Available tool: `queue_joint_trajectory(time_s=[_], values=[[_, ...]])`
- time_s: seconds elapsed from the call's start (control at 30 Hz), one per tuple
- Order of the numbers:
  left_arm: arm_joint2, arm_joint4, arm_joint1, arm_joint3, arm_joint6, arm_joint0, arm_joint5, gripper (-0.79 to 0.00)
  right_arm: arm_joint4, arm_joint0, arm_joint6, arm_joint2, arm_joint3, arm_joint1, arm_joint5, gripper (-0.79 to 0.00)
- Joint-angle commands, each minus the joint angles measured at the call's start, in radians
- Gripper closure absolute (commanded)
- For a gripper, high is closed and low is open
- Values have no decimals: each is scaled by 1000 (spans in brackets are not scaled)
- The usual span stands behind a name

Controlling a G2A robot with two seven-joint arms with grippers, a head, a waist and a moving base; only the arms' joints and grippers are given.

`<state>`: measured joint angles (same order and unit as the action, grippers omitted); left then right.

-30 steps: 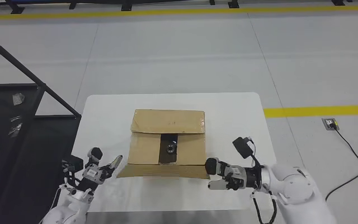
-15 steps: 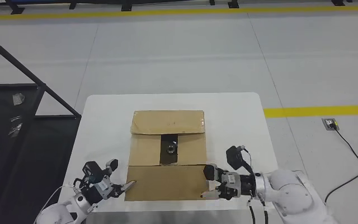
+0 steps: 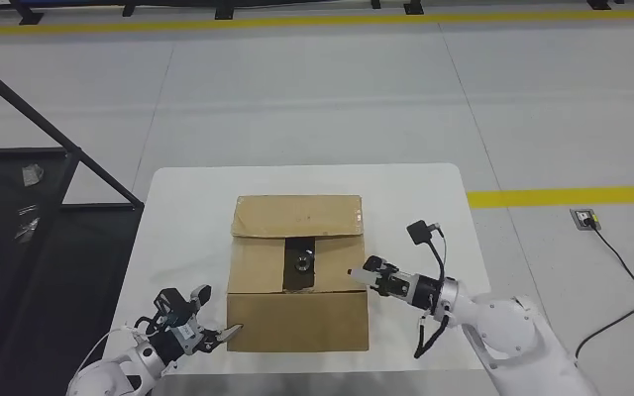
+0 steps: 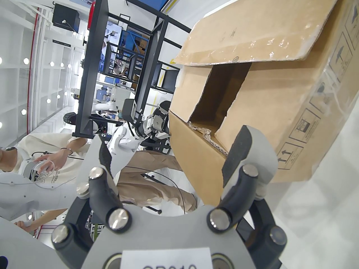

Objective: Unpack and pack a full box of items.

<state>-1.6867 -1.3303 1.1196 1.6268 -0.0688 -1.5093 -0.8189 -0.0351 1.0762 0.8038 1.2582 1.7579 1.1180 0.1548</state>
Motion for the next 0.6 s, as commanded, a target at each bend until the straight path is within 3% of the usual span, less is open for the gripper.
queue_joint_trajectory(time_s=[0.0,0.3,0.57], values=[[0,0,0,0,0,0,0,-785,23,4,-14,0,-7,2,-6,-785],[11,-83,-8,11,-86,-16,-3,-785,270,-154,-13,-156,-211,49,-64,-785],[14,-102,-14,-8,-133,-17,22,-785,311,-326,-70,-279,-421,99,-132,-785]])
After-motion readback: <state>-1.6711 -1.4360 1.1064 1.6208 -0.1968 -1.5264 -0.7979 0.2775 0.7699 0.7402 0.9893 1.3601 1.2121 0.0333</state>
